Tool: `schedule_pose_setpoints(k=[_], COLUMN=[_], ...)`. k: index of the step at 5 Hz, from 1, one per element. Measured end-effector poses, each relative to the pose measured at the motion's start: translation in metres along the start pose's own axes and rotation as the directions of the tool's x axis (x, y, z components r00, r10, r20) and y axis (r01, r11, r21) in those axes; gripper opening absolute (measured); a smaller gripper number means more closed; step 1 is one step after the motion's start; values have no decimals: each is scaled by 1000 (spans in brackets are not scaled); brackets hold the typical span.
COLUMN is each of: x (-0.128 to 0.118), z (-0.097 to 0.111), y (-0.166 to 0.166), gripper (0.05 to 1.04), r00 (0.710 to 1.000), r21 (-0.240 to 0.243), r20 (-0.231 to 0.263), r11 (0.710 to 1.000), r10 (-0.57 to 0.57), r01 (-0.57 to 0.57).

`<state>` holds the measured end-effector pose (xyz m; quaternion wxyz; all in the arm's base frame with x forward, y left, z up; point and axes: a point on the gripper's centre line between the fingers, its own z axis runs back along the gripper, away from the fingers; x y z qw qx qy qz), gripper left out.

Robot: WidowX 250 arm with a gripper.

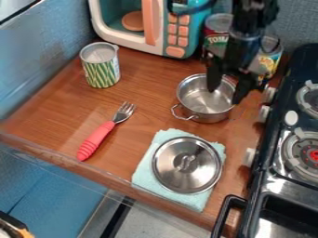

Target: Move the silver pot to the upper right side of the table

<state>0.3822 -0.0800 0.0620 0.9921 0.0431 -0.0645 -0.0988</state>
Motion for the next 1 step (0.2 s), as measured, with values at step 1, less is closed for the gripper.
schedule_pose_setpoints(k=[1], x=[-7], z=[3], y=[-3], gripper=[1007], r00=[999], r21=[1], r20=[-13], r11=[999], r10=[44], r01=[-44])
